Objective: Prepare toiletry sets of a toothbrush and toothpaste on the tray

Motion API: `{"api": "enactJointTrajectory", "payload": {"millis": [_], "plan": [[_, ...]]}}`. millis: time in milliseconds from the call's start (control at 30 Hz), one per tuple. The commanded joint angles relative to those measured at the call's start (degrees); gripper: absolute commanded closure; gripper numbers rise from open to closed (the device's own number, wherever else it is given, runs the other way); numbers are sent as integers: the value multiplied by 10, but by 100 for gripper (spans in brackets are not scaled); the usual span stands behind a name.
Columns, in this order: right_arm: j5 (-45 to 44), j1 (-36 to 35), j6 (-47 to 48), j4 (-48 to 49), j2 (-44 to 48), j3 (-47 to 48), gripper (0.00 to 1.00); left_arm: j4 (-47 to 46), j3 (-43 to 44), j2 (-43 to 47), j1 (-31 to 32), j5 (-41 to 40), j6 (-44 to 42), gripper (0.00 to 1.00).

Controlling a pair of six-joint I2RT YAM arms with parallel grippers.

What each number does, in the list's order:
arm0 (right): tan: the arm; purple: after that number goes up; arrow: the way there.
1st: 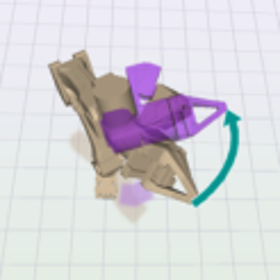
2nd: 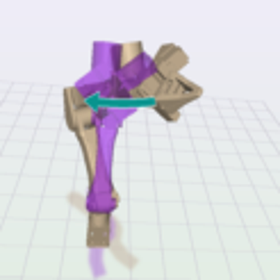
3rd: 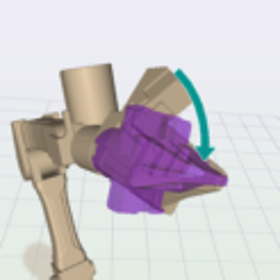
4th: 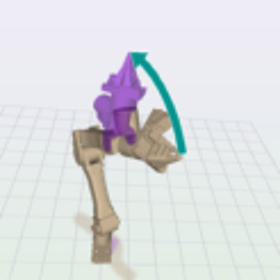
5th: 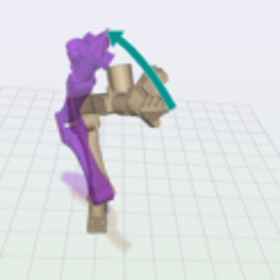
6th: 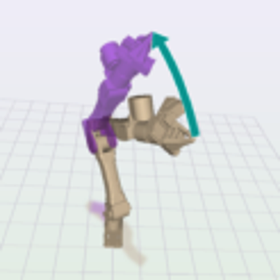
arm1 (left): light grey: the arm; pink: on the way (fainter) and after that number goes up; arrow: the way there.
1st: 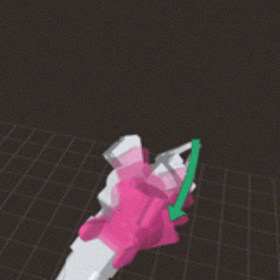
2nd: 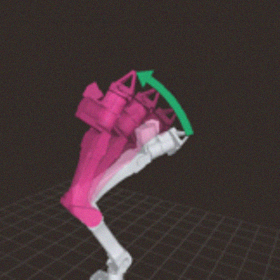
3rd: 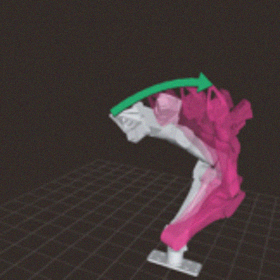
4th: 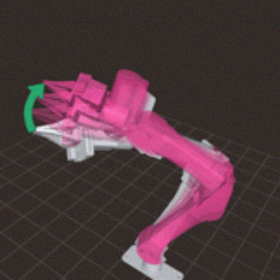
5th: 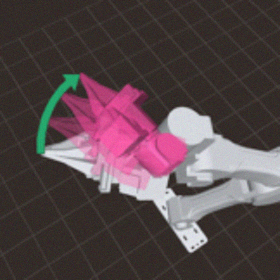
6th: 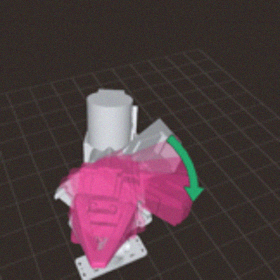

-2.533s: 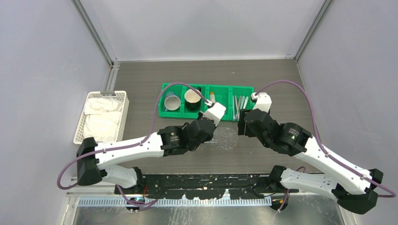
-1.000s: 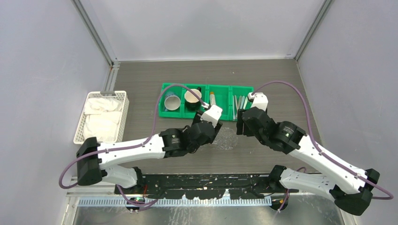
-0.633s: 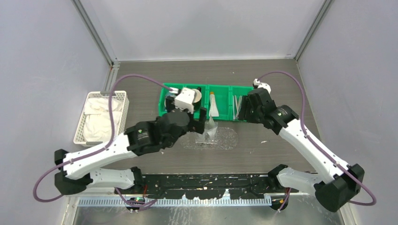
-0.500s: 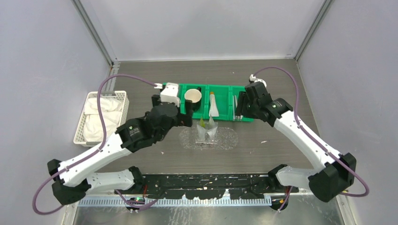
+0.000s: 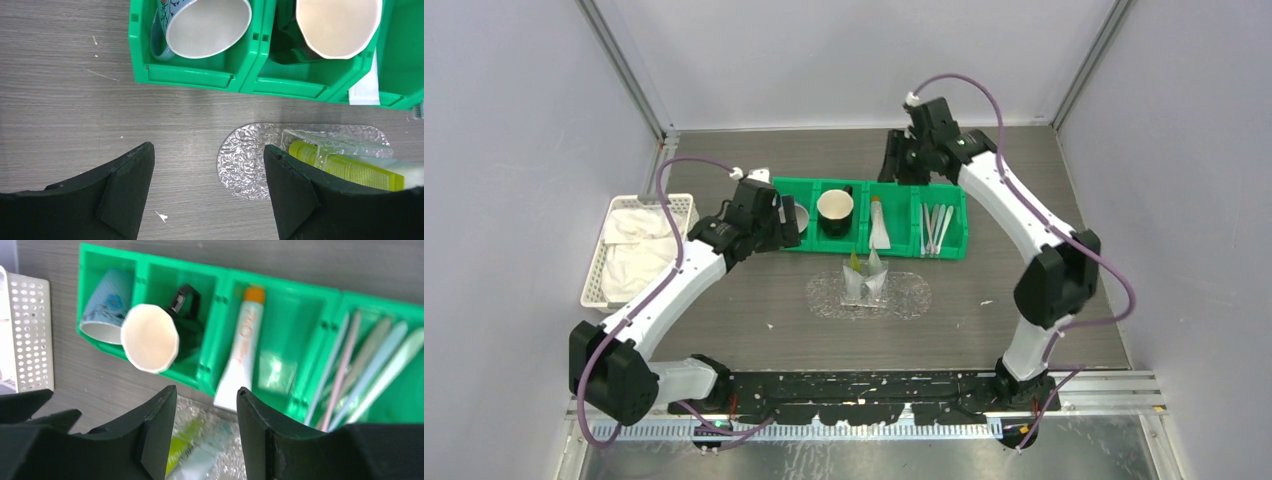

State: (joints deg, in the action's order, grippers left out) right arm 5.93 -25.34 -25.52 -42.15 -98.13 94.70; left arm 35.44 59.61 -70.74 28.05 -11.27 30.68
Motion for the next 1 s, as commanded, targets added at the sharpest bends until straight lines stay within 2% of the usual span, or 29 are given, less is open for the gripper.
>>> {"api": "enactJointTrajectory", "payload": {"millis": [0, 133, 267, 667, 800, 967], "plan": [[0, -45, 68, -84, -87, 161, 48, -41, 3, 4, -15, 59, 5, 20], [-118, -84, 112, -129, -180, 260, 48, -41, -9, 16, -15, 67, 6, 21], [-144, -101, 116, -129, -222, 265, 48, -40, -26, 37, -16, 66, 6, 21], [-135, -126, 98, -96, -265, 243, 49, -52, -52, 54, -18, 77, 9, 22], [-119, -127, 88, -93, -295, 258, 55, -54, -56, 59, -18, 80, 10, 22], [-107, -130, 78, -93, -323, 273, 56, -55, -58, 60, -18, 82, 10, 23]]}}
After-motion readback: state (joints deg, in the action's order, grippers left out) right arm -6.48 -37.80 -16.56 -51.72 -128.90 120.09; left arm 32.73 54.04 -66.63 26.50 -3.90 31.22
